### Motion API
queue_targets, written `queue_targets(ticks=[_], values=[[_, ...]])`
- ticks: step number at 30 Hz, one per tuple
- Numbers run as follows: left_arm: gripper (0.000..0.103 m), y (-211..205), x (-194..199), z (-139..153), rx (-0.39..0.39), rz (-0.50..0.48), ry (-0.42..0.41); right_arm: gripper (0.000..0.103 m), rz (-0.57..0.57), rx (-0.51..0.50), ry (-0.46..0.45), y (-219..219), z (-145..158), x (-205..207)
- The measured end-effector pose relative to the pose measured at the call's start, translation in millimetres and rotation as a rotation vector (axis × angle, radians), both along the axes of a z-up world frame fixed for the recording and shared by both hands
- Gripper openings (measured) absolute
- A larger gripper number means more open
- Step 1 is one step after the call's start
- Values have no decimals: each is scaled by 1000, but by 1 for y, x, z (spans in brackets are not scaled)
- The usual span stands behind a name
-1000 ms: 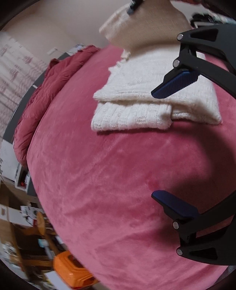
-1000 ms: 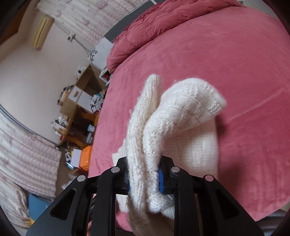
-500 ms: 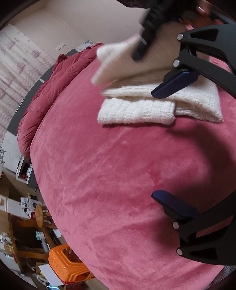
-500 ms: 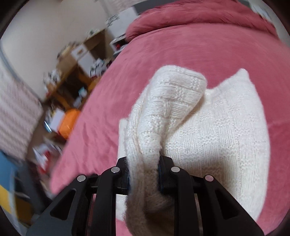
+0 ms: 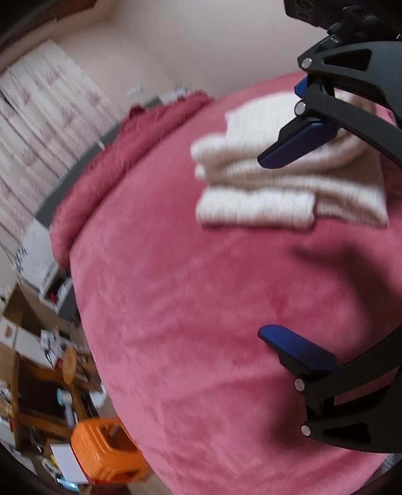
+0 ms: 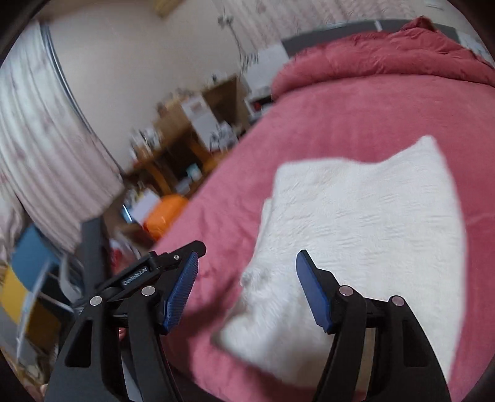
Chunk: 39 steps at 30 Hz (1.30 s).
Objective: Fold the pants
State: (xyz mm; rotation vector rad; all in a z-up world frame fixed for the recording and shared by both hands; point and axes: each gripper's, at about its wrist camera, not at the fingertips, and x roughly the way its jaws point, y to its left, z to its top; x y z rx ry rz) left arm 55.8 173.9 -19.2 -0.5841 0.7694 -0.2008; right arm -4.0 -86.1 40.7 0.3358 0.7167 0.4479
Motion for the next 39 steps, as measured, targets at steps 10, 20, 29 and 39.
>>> queue_targets(ticks=[10,20,29,39], values=[[87,-65,-16,4,-40,-356,-68,33,-316,-263,-74,-97,-20,-30],[96,-85,-33,-3,-222,-484,-44,33,-172,-413,-151,-63,-56,-29],[74,-117,14,2,-36,-392,114,33,-122,-564,-221,-46,-67,-40],[17,-70,0,20,-62,-341,-33,55,-111,-267,-265,-81,-46,-57]])
